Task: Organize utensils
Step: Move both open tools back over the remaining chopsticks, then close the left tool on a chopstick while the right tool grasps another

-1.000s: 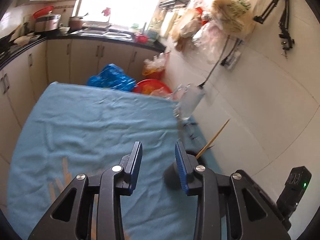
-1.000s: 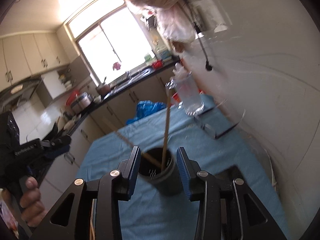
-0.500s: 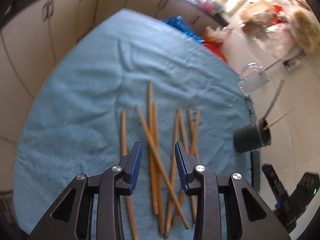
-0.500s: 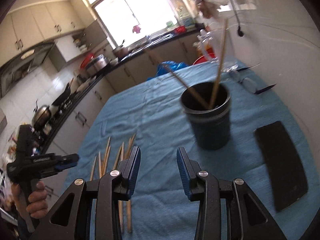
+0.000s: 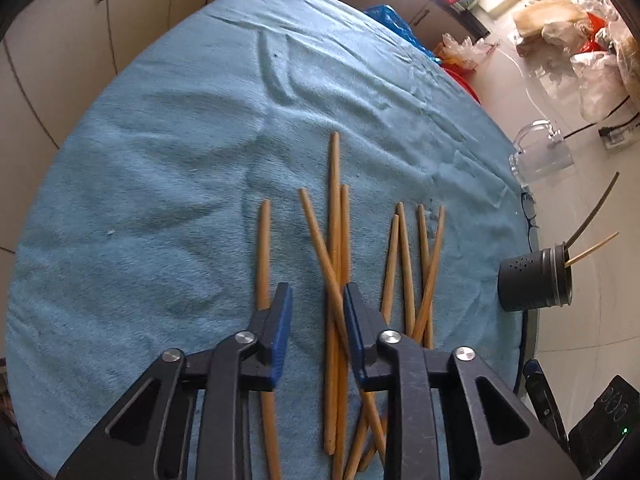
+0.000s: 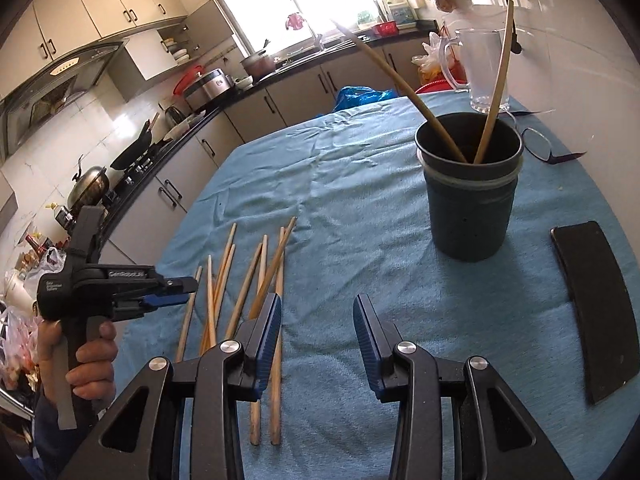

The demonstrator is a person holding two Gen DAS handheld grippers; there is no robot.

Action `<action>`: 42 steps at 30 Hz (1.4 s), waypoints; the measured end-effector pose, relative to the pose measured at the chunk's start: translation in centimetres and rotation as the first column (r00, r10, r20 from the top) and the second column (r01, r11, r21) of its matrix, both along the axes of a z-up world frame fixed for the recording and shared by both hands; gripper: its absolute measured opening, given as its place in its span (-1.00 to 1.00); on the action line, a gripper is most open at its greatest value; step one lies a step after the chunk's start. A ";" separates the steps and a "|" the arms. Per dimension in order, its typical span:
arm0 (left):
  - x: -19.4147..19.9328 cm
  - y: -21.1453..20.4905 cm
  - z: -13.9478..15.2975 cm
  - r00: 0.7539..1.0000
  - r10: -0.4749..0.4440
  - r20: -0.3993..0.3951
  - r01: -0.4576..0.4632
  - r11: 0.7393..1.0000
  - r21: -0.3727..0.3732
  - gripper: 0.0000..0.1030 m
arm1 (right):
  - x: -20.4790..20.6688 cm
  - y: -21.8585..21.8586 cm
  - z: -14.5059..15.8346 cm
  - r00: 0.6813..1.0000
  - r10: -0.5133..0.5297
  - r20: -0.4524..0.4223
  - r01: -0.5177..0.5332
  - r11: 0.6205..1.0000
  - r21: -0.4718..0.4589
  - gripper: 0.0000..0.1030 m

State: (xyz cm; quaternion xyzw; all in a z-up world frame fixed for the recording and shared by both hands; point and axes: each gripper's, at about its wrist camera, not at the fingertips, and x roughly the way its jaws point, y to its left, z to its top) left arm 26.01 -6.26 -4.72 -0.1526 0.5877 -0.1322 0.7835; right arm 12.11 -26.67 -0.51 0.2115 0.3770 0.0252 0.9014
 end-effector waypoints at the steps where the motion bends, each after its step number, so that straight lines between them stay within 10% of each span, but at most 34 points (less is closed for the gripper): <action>1: 0.2 -0.3 -0.2 1.000 -0.003 -0.004 0.003 1.000 0.007 -0.59 | 0.0 0.0 -0.1 1.000 0.000 -0.002 0.000 1.000 0.001 -0.21; 12: 0.5 -0.9 -0.9 1.000 -0.011 0.004 0.011 0.999 0.041 -0.87 | 0.8 0.4 -0.4 0.999 0.022 -0.030 -0.022 1.000 0.001 -0.21; 21: -0.9 2.0 1.2 0.998 0.001 0.059 0.000 1.000 -0.028 -0.88 | 6.8 2.4 -2.8 0.981 0.145 -0.132 -0.116 0.971 0.207 -0.21; 42: -1.8 3.0 3.0 0.990 -0.023 0.139 0.033 0.997 -0.073 -0.88 | 13.7 5.5 -6.3 0.948 0.144 -0.283 -0.072 0.966 0.250 -0.83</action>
